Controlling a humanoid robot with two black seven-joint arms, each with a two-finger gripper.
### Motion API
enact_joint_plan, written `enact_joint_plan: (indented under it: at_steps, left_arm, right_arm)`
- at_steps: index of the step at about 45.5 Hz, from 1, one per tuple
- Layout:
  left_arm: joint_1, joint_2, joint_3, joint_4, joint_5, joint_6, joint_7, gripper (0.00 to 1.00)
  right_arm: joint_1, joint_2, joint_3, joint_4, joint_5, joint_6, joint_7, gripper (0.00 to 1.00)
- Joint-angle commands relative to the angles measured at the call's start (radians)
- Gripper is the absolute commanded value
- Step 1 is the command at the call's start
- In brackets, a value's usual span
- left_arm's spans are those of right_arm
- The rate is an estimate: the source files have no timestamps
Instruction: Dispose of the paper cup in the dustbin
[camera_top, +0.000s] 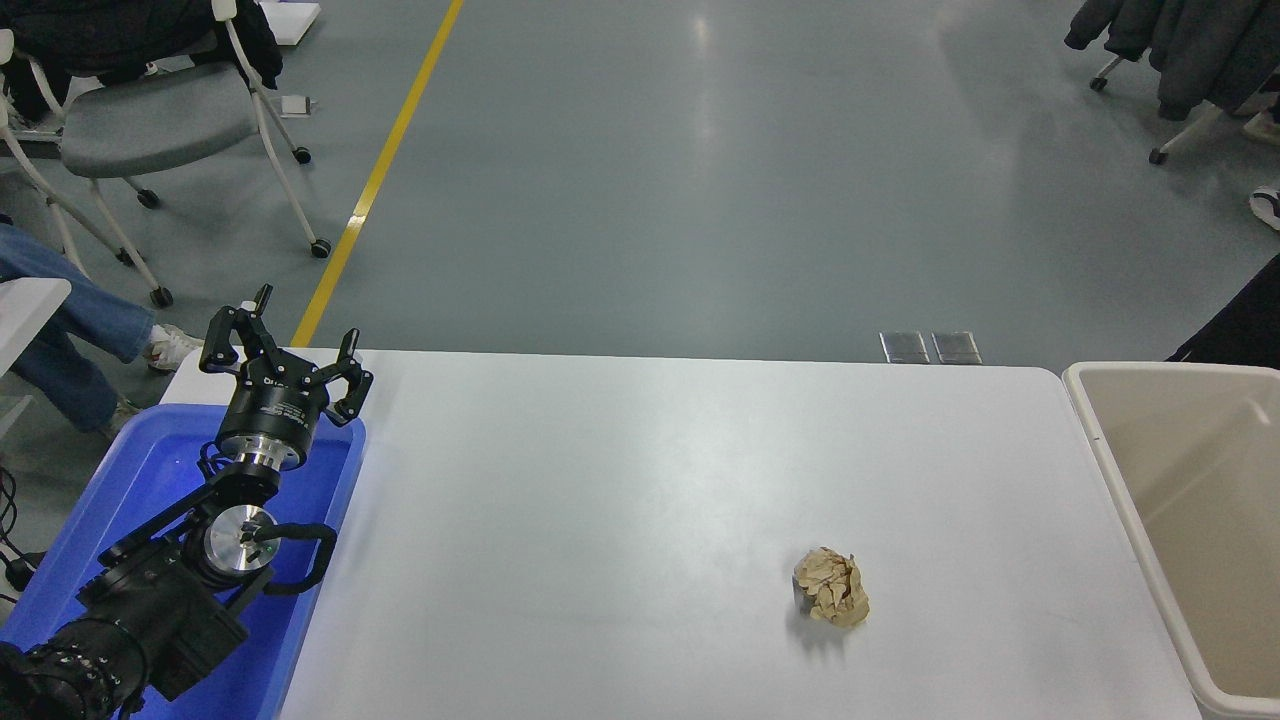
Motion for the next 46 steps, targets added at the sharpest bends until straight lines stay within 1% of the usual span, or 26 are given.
enact_joint_plan:
  at_steps: [1, 4, 8, 18, 24, 31, 37, 41, 46]
  left_arm:
    - [0.0, 0.0, 0.0, 0.0, 0.0, 0.0, 0.0, 1.0]
    - [0.0, 0.0, 0.0, 0.0, 0.0, 0.0, 0.0, 1.0]
    - [0.0, 0.0, 0.0, 0.0, 0.0, 0.0, 0.0, 1.0]
    - [0.0, 0.0, 0.0, 0.0, 0.0, 0.0, 0.0, 1.0]
    - [0.0, 0.0, 0.0, 0.0, 0.0, 0.0, 0.0, 1.0]
    - [0.0, 0.0, 0.0, 0.0, 0.0, 0.0, 0.0, 1.0]
    - [0.0, 0.0, 0.0, 0.0, 0.0, 0.0, 0.0, 1.0]
    - [0.0, 0.0, 0.0, 0.0, 0.0, 0.0, 0.0, 1.0]
    - [0.0, 0.0, 0.0, 0.0, 0.0, 0.0, 0.0, 1.0]
  right_arm:
    - [0.063, -0.021, 0.144, 0.005, 0.053, 0.093, 0.01, 1.0]
    - [0.08, -0.026, 0.192, 0.019, 0.056, 0.107, 0.028, 1.0]
    - [0.098, -0.062, 0.262, 0.099, 0.06, 0.124, 0.088, 1.0]
    - [0.083, -0.245, 0.593, 0.537, 0.057, 0.105, 0.097, 1.0]
    - [0.002, -0.268, 0.774, 0.691, 0.057, 0.088, 0.102, 1.0]
    - [-0.13, -0.227, 1.029, 0.832, 0.031, 0.079, 0.108, 1.0]
    - [-0.18, -0.115, 1.138, 0.846, -0.039, 0.067, 0.122, 1.0]
    - [-0.207, -0.041, 1.218, 0.843, -0.087, 0.039, 0.154, 1.0]
    - [-0.239, 0.035, 1.302, 0.847, -0.162, 0.039, 0.178, 1.0]
